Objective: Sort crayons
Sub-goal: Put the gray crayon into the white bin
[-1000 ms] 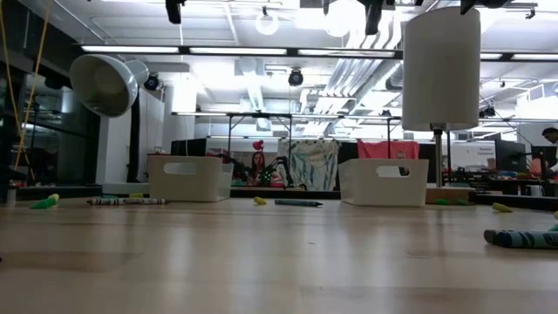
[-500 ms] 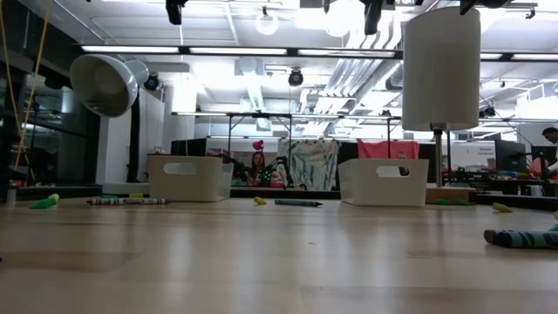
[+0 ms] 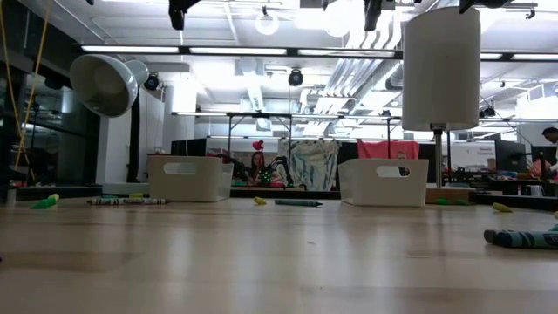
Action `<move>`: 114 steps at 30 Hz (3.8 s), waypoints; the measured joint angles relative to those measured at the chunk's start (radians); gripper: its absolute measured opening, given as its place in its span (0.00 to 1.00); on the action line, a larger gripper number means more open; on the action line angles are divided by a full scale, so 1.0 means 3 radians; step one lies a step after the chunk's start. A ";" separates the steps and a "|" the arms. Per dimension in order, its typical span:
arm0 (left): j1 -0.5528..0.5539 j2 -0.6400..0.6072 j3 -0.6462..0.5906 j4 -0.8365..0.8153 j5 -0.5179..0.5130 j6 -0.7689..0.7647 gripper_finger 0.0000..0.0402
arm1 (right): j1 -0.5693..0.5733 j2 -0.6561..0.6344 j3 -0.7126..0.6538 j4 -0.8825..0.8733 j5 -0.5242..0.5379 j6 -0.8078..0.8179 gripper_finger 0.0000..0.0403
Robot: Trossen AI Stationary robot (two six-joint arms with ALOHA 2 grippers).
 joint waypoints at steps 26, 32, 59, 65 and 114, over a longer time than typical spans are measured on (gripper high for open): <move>0.0000 0.0012 0.0000 0.0006 0.0000 -0.0090 0.42 | -0.0903 0.0559 0.0003 -0.2494 0.2176 0.1493 0.01; 0.0000 0.0012 0.0000 0.0043 0.0000 -0.0092 0.42 | -0.1333 0.1205 0.0003 -0.2353 0.1460 0.1666 0.01; 0.0003 0.0012 0.0000 0.0052 -0.0055 -0.0078 0.42 | -0.1663 0.1574 0.0003 -0.2500 0.0779 0.2350 0.31; 0.0003 0.0006 0.0000 0.0058 -0.0056 -0.0001 0.42 | -0.1663 0.1296 0.0003 -0.2469 0.0763 0.2027 0.47; -0.0007 0.0045 0.0013 -0.0020 -0.0035 -0.0032 0.42 | -0.0215 -0.0175 0.0003 -0.0400 0.0267 0.0396 0.49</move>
